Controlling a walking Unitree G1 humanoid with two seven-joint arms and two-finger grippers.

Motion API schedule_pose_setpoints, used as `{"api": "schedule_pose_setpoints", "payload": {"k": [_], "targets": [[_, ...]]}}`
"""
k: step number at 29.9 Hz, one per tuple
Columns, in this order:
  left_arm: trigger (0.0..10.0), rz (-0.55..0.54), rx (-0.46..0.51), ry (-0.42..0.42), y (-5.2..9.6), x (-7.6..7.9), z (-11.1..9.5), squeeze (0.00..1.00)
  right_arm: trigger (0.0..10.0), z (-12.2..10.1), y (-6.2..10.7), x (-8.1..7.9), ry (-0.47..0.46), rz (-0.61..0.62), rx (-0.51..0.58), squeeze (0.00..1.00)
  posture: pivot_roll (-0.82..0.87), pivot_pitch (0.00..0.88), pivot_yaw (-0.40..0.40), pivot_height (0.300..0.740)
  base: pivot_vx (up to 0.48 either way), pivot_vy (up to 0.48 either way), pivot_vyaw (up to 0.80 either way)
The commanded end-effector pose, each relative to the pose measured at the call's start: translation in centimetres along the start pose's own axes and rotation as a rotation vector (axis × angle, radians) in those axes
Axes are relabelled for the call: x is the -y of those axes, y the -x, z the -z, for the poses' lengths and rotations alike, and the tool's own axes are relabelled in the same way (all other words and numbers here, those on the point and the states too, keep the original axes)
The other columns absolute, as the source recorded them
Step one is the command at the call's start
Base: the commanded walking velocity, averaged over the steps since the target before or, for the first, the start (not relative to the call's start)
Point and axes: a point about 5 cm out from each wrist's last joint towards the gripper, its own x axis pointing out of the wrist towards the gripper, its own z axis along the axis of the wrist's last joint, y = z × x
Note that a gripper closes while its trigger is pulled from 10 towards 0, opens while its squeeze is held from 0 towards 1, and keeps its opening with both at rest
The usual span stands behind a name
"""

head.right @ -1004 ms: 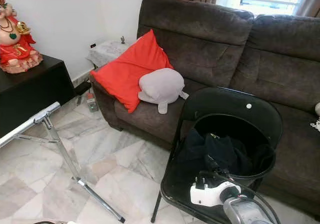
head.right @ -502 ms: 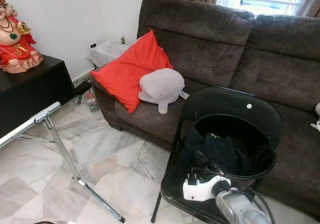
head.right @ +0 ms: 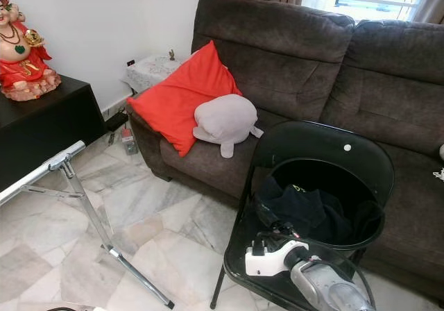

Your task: Hang hanger

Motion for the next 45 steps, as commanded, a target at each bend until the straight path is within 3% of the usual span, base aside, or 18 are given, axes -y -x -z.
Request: {"api": "schedule_pose_setpoints", "payload": {"k": [1, 14, 15, 16, 17, 18, 36, 45], "targets": [[10.0, -0.006, -0.012, -0.001, 0.1, -0.1, 0.4, 0.00, 10.0, -0.1, -0.3, 0.3, -0.006, 0.010, 0.011, 0.00, -0.06, 0.009, 0.023, 0.740, 0.000, 0.000, 0.00], [10.0, -0.002, -0.011, -0.004, 0.1, -0.1, 0.3, 0.00, 10.0, 0.6, -1.4, 1.0, 0.012, 0.047, -0.021, 0.00, -0.07, 0.008, 0.027, 0.740, 0.000, 0.000, 0.00], [10.0, -0.002, -0.010, -0.003, 0.1, -0.1, 0.3, 0.00, 8.1, 0.5, -1.5, 1.1, 0.013, 0.056, -0.009, 0.00, -0.06, 0.009, 0.025, 0.740, 0.000, 0.000, 0.00], [10.0, -0.003, -0.011, -0.003, 0.1, -0.1, 0.3, 0.00, 1.0, 0.4, -1.6, 1.1, 0.012, 0.057, -0.005, 0.00, -0.06, 0.009, 0.026, 0.740, 0.000, 0.000, 0.00], [10.0, -0.003, -0.011, -0.003, 0.1, -0.1, 0.3, 0.00, 1.0, 0.4, -1.6, 1.1, 0.012, 0.057, -0.005, 0.00, -0.06, 0.009, 0.026, 0.740, 0.000, 0.000, 0.00], [10.0, -0.004, -0.011, -0.003, 0.1, -0.1, 0.3, 0.00, 0.0, 0.3, -1.7, 1.1, 0.013, 0.055, -0.003, 0.00, -0.06, 0.011, 0.026, 0.740, 0.000, 0.000, 0.00], [10.0, -0.004, -0.010, -0.002, 0.1, -0.1, 0.3, 0.00, 0.0, 0.4, -1.9, 0.9, -0.009, 0.061, -0.025, 0.00, -0.06, 0.014, 0.026, 0.740, 0.000, 0.000, 0.00], [10.0, -0.003, -0.010, -0.002, 0.1, -0.1, 0.3, 0.00, 0.0, 0.7, -1.7, 0.7, -0.098, 0.070, -0.075, 0.00, -0.06, 0.015, 0.030, 0.740, 0.000, 0.000, 0.00]]}}
